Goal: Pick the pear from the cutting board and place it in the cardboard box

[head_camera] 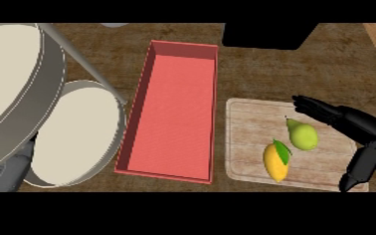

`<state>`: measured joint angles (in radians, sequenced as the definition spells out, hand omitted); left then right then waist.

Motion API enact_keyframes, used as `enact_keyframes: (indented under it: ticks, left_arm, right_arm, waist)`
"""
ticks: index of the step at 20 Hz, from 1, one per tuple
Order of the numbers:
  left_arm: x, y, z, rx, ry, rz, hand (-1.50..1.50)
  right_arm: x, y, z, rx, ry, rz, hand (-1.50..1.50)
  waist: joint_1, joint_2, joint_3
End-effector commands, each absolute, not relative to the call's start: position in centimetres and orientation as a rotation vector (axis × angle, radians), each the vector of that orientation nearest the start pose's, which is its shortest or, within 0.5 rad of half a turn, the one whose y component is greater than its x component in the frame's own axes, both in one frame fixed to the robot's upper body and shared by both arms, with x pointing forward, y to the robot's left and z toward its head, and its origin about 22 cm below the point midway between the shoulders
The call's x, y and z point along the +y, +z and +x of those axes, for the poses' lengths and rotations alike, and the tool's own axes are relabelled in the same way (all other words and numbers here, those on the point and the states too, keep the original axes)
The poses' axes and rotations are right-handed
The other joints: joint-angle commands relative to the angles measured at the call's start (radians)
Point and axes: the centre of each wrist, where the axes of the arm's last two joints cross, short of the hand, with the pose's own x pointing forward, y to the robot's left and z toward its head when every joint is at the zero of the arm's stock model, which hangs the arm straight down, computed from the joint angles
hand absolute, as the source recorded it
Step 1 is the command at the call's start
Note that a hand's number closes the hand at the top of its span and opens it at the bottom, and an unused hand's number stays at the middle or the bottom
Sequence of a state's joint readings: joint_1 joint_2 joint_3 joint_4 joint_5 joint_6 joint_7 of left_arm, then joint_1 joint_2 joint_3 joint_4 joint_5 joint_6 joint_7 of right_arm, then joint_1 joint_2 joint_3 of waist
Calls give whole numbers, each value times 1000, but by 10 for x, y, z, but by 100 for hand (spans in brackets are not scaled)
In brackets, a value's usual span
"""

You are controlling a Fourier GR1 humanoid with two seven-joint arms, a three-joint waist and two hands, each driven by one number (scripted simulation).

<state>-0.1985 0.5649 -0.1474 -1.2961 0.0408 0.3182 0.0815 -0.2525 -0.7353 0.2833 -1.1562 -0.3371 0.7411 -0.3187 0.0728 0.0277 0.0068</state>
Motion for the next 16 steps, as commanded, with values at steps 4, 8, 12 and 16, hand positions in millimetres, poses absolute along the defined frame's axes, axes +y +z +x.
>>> enact_keyframes:
  ticks: [4,8,12,16]
  left_arm:
    - [338,26,281,-1398,-267,574,0]
    - [332,30,292,-1429,-267,587,0]
    - [332,20,287,-1434,-287,580,0]
    - [328,28,290,-1435,-297,578,0]
  right_arm:
    - [-388,74,331,-1363,1078,468,-150]
    - [-369,95,342,-1225,1359,399,-150]
    - [-345,94,354,-1153,1516,396,-150]
    - [-328,86,355,-1003,1701,369,-150]
  waist:
    - [14,-8,1]
    - [23,-1,0]
    - [36,3,-2]
    - [34,-1,-2]
